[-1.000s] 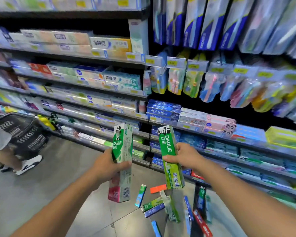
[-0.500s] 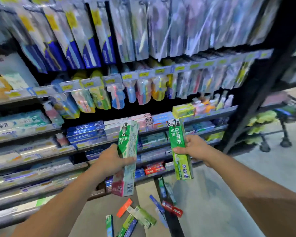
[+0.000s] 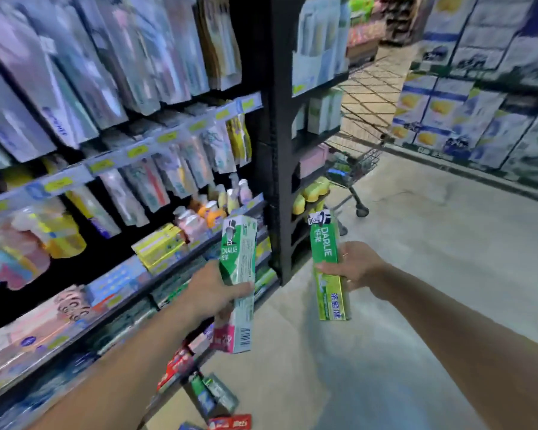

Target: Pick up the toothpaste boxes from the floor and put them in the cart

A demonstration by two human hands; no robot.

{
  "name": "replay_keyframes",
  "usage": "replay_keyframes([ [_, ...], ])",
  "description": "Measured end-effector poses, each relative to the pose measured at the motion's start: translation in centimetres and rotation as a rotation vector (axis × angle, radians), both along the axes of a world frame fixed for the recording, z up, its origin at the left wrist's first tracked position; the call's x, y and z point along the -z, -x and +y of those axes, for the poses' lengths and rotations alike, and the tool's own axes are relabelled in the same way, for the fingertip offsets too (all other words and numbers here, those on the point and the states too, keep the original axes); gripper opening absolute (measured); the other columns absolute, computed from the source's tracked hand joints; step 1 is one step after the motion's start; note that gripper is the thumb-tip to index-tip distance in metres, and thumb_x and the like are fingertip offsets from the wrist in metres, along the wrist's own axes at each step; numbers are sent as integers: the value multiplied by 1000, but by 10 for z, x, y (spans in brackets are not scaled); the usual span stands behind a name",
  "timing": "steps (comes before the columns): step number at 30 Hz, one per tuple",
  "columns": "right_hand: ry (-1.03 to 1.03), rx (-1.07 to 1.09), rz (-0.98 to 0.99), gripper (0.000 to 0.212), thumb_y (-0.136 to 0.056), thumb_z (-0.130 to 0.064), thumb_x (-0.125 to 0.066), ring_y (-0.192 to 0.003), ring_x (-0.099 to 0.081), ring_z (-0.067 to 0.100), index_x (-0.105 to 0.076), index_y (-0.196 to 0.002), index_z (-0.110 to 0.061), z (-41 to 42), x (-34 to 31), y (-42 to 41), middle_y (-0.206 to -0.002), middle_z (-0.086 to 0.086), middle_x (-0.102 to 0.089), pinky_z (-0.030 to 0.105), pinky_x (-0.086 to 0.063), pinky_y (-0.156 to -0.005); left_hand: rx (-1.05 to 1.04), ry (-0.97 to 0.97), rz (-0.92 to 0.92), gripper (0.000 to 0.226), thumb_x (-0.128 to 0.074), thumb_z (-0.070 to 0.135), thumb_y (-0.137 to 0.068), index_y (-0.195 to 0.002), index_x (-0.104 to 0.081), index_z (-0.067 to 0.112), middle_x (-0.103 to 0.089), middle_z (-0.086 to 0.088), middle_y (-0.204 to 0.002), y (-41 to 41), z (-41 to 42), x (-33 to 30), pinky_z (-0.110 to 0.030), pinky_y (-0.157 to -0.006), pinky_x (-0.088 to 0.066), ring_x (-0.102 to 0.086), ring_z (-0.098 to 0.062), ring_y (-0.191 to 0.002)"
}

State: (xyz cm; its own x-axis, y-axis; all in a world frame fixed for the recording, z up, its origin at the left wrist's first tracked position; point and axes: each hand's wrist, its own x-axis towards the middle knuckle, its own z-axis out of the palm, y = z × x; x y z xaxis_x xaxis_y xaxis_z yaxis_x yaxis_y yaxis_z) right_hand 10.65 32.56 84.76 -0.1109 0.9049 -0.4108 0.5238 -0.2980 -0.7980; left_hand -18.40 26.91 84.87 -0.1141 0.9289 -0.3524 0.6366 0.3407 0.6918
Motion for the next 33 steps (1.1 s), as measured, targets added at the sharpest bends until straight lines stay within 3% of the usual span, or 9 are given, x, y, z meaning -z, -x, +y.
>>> replay_keyframes([
  [3, 10, 94, -15, 34, -74, -35, -85, -83, -74, 30, -72, -93, -11, 32, -3, -52, -92, 13, -74, 48, -62, -72, 38, -45, -7, 61, -83, 64, -57, -99, -57, 29, -71, 6, -90, -49, 52, 3, -48, -74, -59, -69, -19, -82],
  [6, 23, 230, 8, 40, -72, -32, -87, -81, -74, 28, -69, -99, -8, 58, -1, -111, -92, 12, -74, 48, -62, -71, 132, -33, -32, 52, -84, 54, -65, -104, -65, 25, -74, 5, -84, -105, 103, 6, -34, -65, -58, -70, -14, -73],
  [9, 39, 304, 46, 37, -72, -27, -87, -83, -74, 27, -68, -98, -9, 79, 6, -152, -92, 11, -74, 48, -62, -72, 196, -5, -46, 61, -84, 57, -62, -108, -61, 24, -73, 3, -94, -147, 146, 12, -29, -62, -51, -69, -15, -79],
  [13, 37, 379, 87, 30, -74, -24, -86, -77, -74, 24, -68, -93, -9, 114, 18, -185, -87, 9, -74, 45, -62, -70, 270, 4, -2, 45, -84, 50, -71, -93, -55, 24, -68, 5, -97, -189, 204, 21, -31, -70, -51, -66, -17, -89],
  [18, 45, 429, 45, 32, -74, -26, -86, -79, -73, 23, -68, -93, -9, 180, 26, -208, -89, 9, -73, 42, -63, -67, 366, 34, -1, 59, -83, 56, -68, -106, -55, 20, -68, 2, -99, -219, 290, 37, -32, -66, -53, -66, -15, -85],
  [22, 40, 502, 58, 28, -75, -25, -85, -79, -71, 20, -64, -90, -13, 241, 14, -220, -89, 5, -73, 37, -62, -65, 444, 23, -14, 34, -80, 38, -81, -89, -48, 28, -58, 11, -87, -241, 364, 27, -13, -59, -42, -52, 2, -74],
  [26, 34, 546, 50, 36, -75, -29, -85, -84, -72, 22, -65, -99, -11, 298, 4, -235, -94, 6, -73, 34, -59, -61, 490, 34, -72, 37, -80, 37, -80, -95, -48, 28, -61, 12, -90, -267, 434, 19, -19, -55, -44, -57, 1, -74],
  [28, 28, 580, 54, 36, -76, -29, -85, -86, -71, 22, -64, -99, -11, 322, 2, -245, -95, 5, -73, 33, -59, -60, 537, 35, -73, 35, -79, 35, -82, -89, -45, 32, -56, 16, -86, -283, 467, 16, -18, -55, -42, -55, 3, -73],
  [33, 66, 617, 44, 40, -75, -29, -85, -84, -72, 20, -65, -103, -10, 376, 8, -285, -95, 5, -73, 33, -60, -59, 594, 79, -50, 41, -81, 40, -77, -97, -47, 30, -62, 12, -96, -331, 539, 24, -29, -73, -53, -62, -9, -86],
])
